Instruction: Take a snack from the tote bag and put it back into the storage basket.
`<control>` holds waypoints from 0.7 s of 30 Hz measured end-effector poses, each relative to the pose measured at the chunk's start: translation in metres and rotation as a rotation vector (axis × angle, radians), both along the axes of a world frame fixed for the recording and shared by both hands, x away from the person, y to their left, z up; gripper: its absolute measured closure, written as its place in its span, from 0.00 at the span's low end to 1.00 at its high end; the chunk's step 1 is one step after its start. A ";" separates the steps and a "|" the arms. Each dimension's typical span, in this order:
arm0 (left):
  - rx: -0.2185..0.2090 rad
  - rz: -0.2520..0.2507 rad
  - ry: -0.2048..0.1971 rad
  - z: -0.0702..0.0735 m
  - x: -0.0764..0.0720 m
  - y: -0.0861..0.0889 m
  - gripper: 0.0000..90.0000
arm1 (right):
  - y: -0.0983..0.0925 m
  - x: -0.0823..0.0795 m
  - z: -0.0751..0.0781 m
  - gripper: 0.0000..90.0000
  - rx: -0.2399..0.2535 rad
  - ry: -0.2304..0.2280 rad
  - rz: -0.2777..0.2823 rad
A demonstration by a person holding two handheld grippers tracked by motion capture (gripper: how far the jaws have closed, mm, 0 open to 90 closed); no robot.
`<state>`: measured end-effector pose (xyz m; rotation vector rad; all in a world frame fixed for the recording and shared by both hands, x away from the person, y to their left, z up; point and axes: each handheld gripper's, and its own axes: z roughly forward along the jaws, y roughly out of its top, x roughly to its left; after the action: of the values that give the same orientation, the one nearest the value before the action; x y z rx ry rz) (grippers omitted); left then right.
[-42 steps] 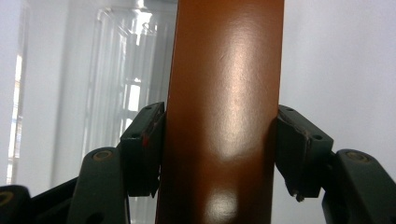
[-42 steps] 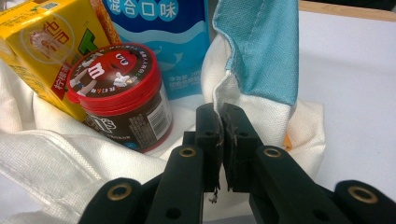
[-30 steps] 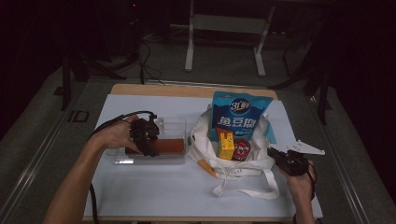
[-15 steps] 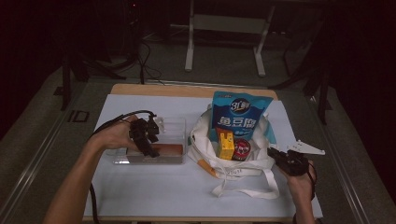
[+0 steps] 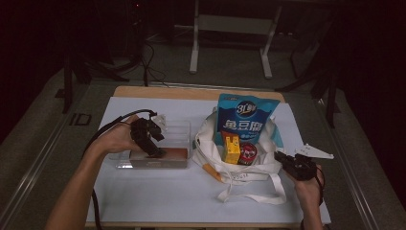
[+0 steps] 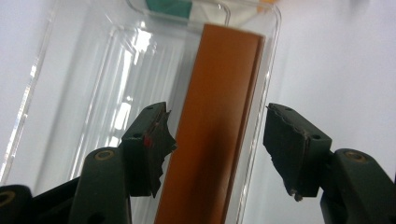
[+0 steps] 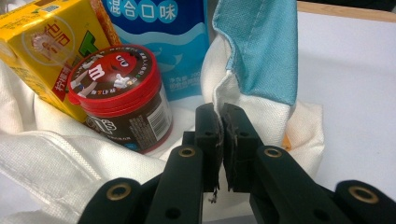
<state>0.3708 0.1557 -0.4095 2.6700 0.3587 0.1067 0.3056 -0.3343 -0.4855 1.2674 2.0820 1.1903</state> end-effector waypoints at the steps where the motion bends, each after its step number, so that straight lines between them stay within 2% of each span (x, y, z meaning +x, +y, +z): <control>1: -0.011 0.002 -0.005 0.001 0.000 -0.001 0.46 | 0.000 0.000 0.000 0.95 0.001 0.000 -0.001; 4: -0.033 -0.003 -0.019 0.002 -0.001 -0.003 0.47 | 0.000 0.000 -0.001 0.94 0.000 -0.002 0.001; 5: -0.055 -0.002 -0.023 0.003 -0.002 -0.006 0.47 | 0.000 0.000 -0.001 0.94 0.001 -0.002 0.000; 9: -0.070 -0.004 -0.029 0.004 -0.002 -0.009 0.48 | -0.001 0.000 -0.002 0.94 0.003 0.001 0.000; 11: -0.101 -0.001 -0.049 0.006 -0.003 -0.010 0.48 | -0.001 0.000 -0.001 0.94 0.004 0.000 0.000; 14: -0.149 0.008 -0.048 0.007 -0.003 -0.011 0.50 | 0.000 0.000 -0.001 0.94 0.003 -0.002 0.002; 18: -0.164 0.013 -0.073 0.008 -0.005 -0.014 0.53 | 0.000 0.000 -0.001 0.94 0.004 0.000 0.002; 20: -0.168 0.012 -0.073 0.008 -0.005 -0.015 0.54 | 0.000 0.000 -0.001 0.94 0.005 0.000 0.002; 21: -0.188 0.018 -0.081 0.008 -0.005 -0.017 0.54 | 0.000 0.000 -0.001 0.94 0.005 0.000 0.002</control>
<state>0.3662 0.1386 -0.4014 2.4689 0.3486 0.1777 0.3057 -0.3342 -0.4870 1.2678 2.0815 1.1965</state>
